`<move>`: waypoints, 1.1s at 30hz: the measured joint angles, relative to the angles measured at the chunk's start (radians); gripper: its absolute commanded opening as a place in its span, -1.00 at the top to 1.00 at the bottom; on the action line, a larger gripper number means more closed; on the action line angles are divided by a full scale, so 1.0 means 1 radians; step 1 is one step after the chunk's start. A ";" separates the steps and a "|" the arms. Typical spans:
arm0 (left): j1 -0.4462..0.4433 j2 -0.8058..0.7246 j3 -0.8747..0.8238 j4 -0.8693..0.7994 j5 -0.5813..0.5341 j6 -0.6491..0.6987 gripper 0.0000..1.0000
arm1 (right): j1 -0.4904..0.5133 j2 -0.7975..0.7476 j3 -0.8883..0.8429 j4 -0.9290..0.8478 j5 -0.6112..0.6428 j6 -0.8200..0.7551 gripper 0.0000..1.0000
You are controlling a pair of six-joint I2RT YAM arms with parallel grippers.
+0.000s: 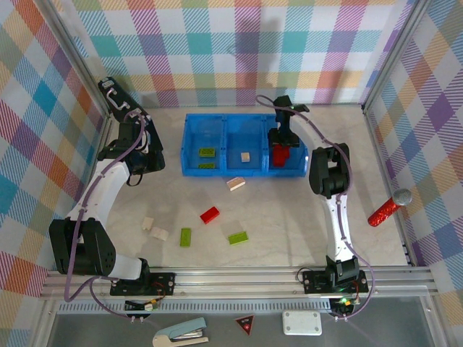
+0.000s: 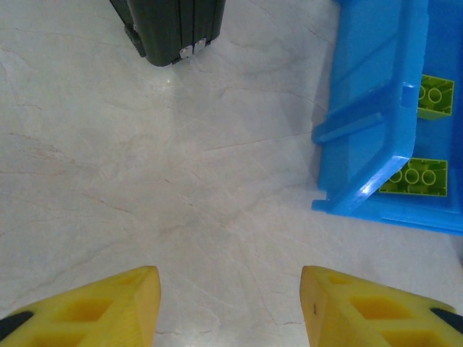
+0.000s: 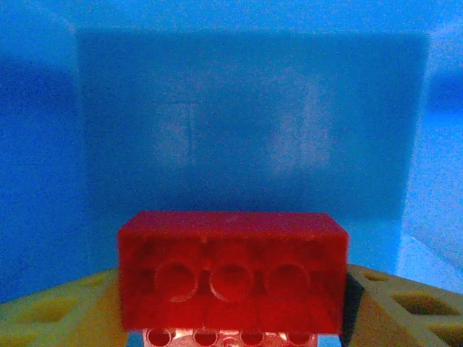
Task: Sort the legos into containers by color
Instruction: Place the lego in the container.
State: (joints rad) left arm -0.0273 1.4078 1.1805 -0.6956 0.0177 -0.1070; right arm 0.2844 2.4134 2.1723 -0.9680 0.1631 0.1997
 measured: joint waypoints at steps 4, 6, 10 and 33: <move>0.000 0.000 0.000 0.000 0.000 0.000 -0.08 | -0.002 0.000 0.010 -0.007 0.000 0.001 -0.50; 0.000 0.000 0.000 0.000 0.001 0.000 -0.08 | -0.003 0.000 0.012 -0.008 0.000 0.001 -0.50; 0.000 0.000 0.000 0.000 0.001 0.000 -0.08 | -0.003 -0.007 0.012 -0.027 -0.002 0.001 -0.50; -0.013 0.058 0.000 -0.010 0.069 0.000 -0.08 | 0.072 -0.451 -0.372 -0.031 -0.019 0.053 -0.48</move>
State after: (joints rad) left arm -0.0402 1.4658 1.1805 -0.7059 0.0868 -0.1074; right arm 0.3565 1.9629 1.8000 -0.9989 0.1440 0.2523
